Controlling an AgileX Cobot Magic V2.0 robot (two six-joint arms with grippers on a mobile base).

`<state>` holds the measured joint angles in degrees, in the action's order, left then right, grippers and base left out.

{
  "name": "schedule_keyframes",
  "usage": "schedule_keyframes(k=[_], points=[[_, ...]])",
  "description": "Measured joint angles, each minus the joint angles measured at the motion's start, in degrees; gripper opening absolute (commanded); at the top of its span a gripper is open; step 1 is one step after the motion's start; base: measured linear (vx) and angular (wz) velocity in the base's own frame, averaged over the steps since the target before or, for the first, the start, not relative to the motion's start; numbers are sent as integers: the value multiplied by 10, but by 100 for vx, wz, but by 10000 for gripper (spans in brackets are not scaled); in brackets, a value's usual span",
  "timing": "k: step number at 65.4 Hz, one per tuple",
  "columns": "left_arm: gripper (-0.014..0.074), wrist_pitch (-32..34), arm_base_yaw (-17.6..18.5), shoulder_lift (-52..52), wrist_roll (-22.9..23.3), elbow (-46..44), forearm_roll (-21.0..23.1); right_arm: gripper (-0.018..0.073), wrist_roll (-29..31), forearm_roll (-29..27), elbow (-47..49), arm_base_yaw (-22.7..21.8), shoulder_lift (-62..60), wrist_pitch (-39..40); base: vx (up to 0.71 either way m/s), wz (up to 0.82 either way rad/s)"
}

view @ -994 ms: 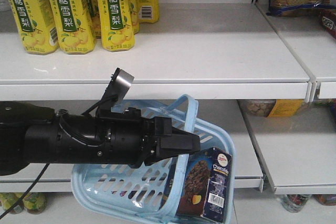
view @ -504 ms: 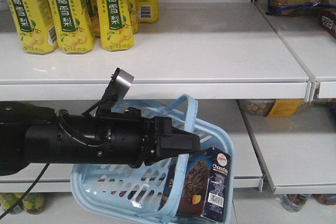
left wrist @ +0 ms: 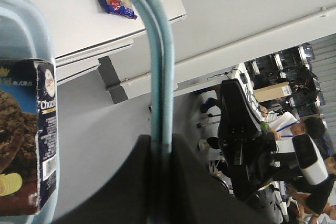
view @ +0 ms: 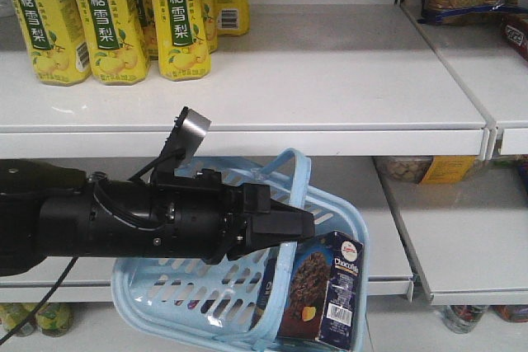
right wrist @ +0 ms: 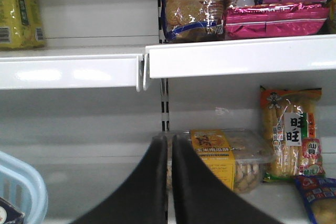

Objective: Left arm holds basket, right arm returns cookies

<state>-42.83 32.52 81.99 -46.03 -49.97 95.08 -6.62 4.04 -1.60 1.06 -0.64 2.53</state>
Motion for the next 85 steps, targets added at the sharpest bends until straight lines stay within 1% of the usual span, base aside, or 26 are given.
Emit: schedule_keyframes(k=[8, 14, 27, 35, 48, 57, 65, 85], points=[[-3, 0, 0, 0, 0, 0, 0, -9, 0, 0, 2, 0, 0, 9, 0, 0], [-3, 0, 0, 0, 0, 0, 0, -9, 0, 0, 26, 0, 20, -2, 0, 0], [-3, 0, 0, 0, 0, 0, 0, -9, 0, -1, 116, 0, 129, -32, 0, 0], [-3, 0, 0, 0, 0, 0, 0, -9, -2, -2, 146, 0, 198, -42, 0, 0], [-3, 0, 0, 0, 0, 0, 0, -9, -3, -2, 150, 0, 275, -35, 0, 0], [-3, 0, 0, 0, 0, 0, 0, -7, -34, -13, 150, 0, 305, -29, 0, 0], [-3, 0, 0, 0, 0, 0, 0, -1, -49, -21, 150, 0, 320, -21, 0, 0], [-3, 0, 0, 0, 0, 0, 0, 16, -47, -21, 150, 0, 322, -4, 0, 0]])
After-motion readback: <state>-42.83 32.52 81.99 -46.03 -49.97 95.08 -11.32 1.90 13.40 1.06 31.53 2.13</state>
